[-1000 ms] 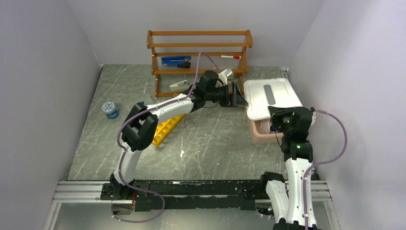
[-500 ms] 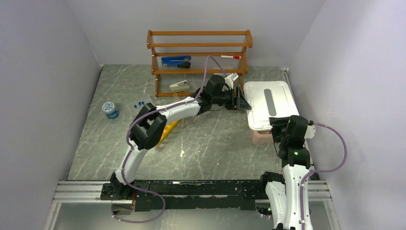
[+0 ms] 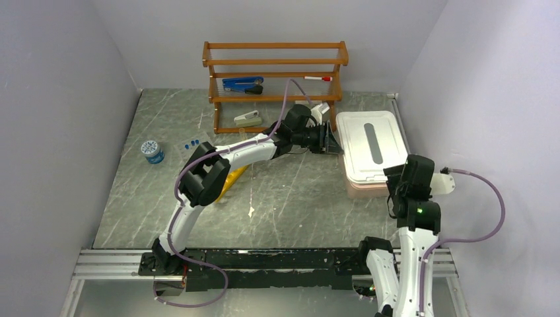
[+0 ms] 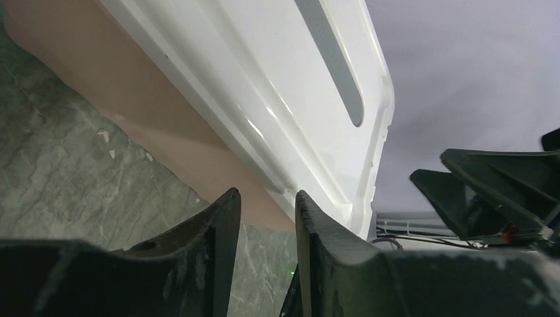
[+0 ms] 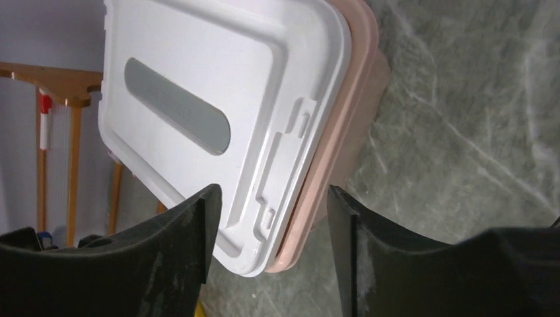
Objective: Organize the chemistry lab equipment
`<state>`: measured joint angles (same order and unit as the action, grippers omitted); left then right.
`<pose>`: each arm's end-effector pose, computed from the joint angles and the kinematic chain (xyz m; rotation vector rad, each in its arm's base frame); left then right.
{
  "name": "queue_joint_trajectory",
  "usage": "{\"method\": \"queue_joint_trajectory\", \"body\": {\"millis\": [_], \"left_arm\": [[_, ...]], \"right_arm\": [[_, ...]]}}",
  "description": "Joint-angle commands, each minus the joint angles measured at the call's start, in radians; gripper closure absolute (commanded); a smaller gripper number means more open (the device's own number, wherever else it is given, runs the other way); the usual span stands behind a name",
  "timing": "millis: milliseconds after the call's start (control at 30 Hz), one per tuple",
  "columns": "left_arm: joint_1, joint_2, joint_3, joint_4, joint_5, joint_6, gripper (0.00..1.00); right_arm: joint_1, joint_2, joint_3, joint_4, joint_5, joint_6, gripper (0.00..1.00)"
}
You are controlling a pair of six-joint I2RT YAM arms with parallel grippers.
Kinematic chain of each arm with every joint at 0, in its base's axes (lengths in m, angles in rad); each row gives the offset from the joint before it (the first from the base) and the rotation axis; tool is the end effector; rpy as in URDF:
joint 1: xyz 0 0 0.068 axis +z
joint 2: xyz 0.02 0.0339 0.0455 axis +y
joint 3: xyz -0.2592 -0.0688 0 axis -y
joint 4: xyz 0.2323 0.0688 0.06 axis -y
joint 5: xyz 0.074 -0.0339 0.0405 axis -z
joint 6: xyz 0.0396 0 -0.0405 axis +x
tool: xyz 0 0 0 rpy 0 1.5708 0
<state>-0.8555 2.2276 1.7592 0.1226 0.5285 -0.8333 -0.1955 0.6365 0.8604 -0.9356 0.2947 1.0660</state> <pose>0.3223 -0.4014 0.2308 0.4421 2.1926 -1.5491 0.1051 -0.0325 0.3046 1.4466 1.7222 0.1314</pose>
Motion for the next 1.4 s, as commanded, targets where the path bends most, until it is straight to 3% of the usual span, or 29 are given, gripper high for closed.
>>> {"method": "queue_joint_trajectory", "body": {"millis": [0,200,433,500,633,700,1033,1267,1367], "left_arm": [[-0.010,-0.009,0.030,-0.055,0.023,0.059,0.58],[0.003,-0.063,0.088,-0.208,-0.033,0.158,0.47],[0.079,-0.187,0.033,-0.324,-0.125,0.229,0.40],[0.108,-0.231,0.016,-0.369,-0.150,0.261,0.38],[0.157,-0.299,-0.003,-0.473,-0.214,0.352,0.35],[0.174,-0.331,-0.020,-0.514,-0.237,0.393,0.34],[0.203,-0.461,-0.188,-0.542,-0.246,0.434,0.34],[0.213,-0.484,-0.262,-0.546,-0.230,0.425,0.35],[0.214,-0.493,-0.288,-0.547,-0.225,0.425,0.35]], "right_arm": [[-0.009,0.022,0.064,0.046,-0.054,-0.279,0.41],[-0.009,0.198,0.177,0.104,-0.244,-0.552,0.47],[0.039,0.344,0.236,0.181,-0.384,-0.618,0.50],[0.128,0.393,0.264,0.194,-0.340,-0.624,0.50],[0.431,0.540,0.363,0.172,-0.062,-0.630,0.49],[0.501,0.625,0.412,0.153,0.009,-0.630,0.49],[0.528,0.854,0.524,0.208,0.105,-0.733,0.45],[0.517,0.922,0.538,0.212,0.103,-0.768,0.58],[0.498,0.920,0.524,0.208,0.095,-0.786,0.59]]}}
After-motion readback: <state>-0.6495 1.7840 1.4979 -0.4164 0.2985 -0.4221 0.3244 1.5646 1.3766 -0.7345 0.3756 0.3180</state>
